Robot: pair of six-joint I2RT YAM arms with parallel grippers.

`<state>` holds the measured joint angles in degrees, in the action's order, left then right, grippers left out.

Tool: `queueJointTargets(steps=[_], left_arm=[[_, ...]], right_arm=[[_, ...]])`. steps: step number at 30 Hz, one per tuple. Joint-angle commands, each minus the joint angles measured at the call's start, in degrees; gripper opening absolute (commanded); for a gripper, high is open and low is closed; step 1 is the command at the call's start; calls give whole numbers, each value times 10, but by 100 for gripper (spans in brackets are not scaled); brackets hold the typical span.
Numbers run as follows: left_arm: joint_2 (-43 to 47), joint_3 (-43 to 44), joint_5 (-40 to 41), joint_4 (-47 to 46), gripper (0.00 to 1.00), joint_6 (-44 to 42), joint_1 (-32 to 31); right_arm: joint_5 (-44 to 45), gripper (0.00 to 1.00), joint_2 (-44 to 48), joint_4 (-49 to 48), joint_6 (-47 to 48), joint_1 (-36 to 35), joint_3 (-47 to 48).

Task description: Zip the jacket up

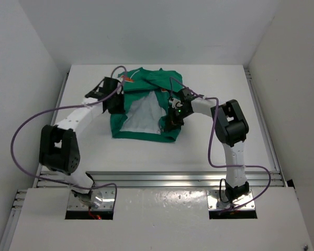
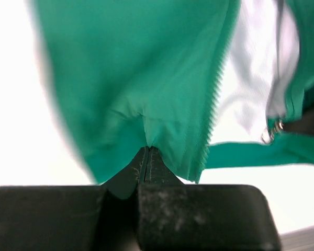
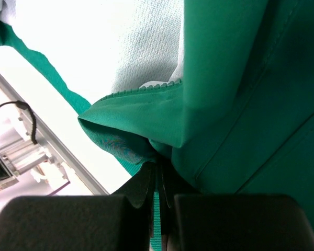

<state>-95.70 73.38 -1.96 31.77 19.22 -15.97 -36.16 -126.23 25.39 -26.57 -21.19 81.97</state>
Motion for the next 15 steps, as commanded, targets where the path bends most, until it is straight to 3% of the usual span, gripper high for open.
queueJointTargets(steps=[1, 10, 15], left_arm=[[58, -17, 20, 0, 0, -30, 44], [95, -132, 66, -15, 0, -117, 129], [155, -185, 8, -42, 0, -184, 129]], right_arm=[[49, 0, 26, 34, 27, 7, 1], [58, 0, 50, 84, 73, 51, 9], [59, 0, 62, 103, 99, 80, 10]])
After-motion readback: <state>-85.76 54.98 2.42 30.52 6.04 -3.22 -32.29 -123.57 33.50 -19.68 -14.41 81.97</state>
